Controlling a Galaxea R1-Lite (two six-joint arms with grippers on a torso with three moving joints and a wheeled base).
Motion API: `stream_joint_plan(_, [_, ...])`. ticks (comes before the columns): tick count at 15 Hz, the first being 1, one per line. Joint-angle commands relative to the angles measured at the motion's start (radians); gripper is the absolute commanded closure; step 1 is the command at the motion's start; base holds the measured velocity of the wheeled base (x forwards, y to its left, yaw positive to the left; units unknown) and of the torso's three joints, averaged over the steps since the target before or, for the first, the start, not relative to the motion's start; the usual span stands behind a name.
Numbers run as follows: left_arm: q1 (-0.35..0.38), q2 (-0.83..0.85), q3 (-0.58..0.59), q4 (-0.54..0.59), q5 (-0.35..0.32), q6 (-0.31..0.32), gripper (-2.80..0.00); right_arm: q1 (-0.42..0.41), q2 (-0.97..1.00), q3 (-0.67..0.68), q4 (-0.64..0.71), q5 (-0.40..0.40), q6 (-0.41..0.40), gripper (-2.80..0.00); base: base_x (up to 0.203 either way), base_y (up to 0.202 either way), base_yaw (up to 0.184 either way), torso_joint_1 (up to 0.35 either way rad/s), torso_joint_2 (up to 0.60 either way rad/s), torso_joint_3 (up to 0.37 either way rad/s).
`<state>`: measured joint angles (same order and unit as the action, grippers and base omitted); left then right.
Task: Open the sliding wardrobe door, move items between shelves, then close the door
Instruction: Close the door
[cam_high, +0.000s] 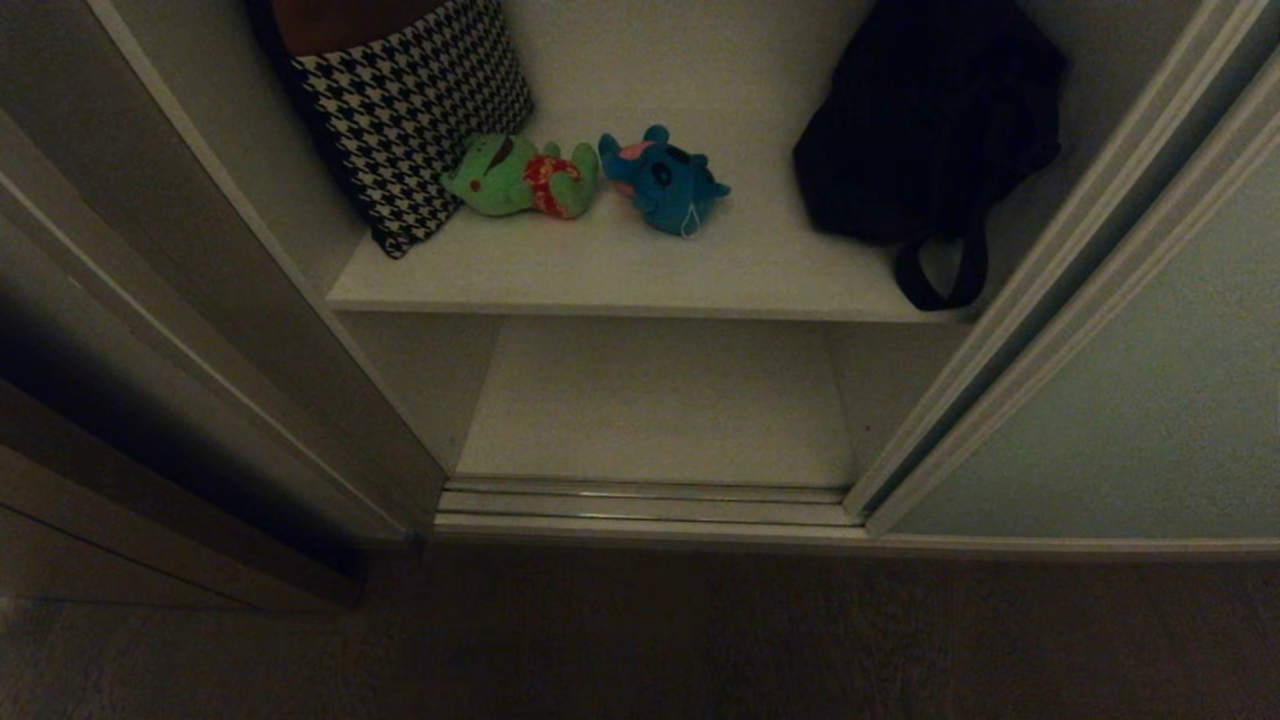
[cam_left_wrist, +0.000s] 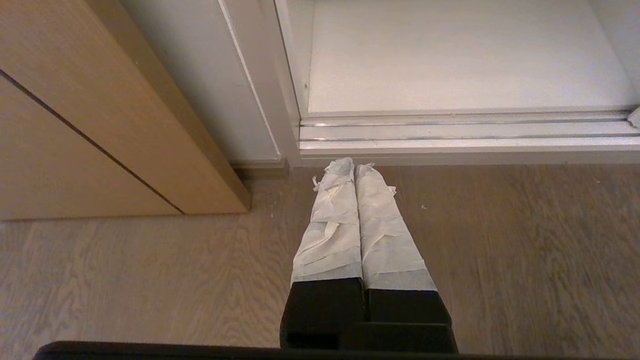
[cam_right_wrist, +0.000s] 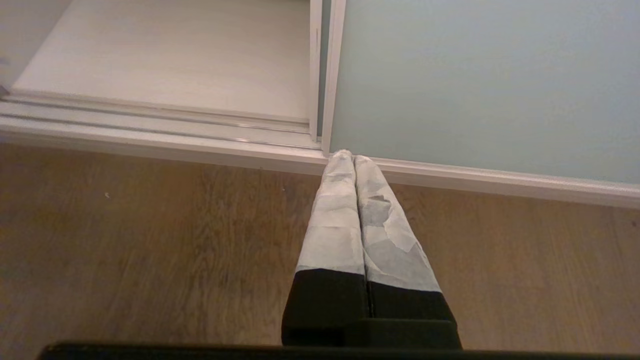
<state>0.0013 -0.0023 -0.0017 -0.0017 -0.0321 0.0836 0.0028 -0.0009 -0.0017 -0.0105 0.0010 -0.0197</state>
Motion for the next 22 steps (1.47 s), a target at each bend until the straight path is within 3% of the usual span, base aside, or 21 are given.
stream_joint_plan(1, [0.000,0.002,0.000,0.000,0.000,0.001,0.00,0.000,-0.001,0.000,-0.002,0.001,-0.005,0.00,0.000,0.000,0.000,0.000,0.00,0.000])
stream_joint_plan(5, [0.000,0.002,0.000,0.000,0.000,0.001,0.00,0.000,-0.002,-0.005,0.013,-0.003,-0.013,0.00,0.000,0.000,0.000,0.000,0.00,0.000])
stream_joint_plan(7, [0.000,0.002,0.000,0.000,0.000,0.001,0.00,0.000,0.023,-0.070,0.064,-0.002,-0.006,0.00,0.000,0.000,0.000,0.000,0.00,0.000])
stream_joint_plan(11, [0.000,0.002,0.000,0.000,0.000,0.001,0.00,0.001,0.206,-0.567,0.291,0.003,0.064,0.00,0.000,0.000,0.000,0.000,0.00,0.000])
stream_joint_plan(14, [0.000,0.002,0.000,0.000,0.000,0.001,0.00,-0.001,0.449,-0.950,0.463,-0.011,0.087,0.00,0.000,0.000,0.000,0.000,0.00,0.000])
stream_joint_plan(17, [0.000,0.002,0.001,0.000,0.000,0.001,0.00,-0.003,0.665,-1.105,0.530,-0.062,0.103,0.00,0.000,0.000,0.000,0.000,0.00,0.000])
stream_joint_plan(19, [0.000,0.002,0.000,0.000,0.000,0.001,0.00,-0.005,0.777,-1.153,0.502,-0.109,0.126,0.00,0.000,0.000,0.000,0.000,0.00,0.000])
stream_joint_plan(22, [0.000,0.002,0.000,0.000,0.000,0.001,0.00,-0.009,0.919,-1.262,0.447,-0.195,0.236,0.00,0.000,0.000,0.000,0.000,0.00,0.000])
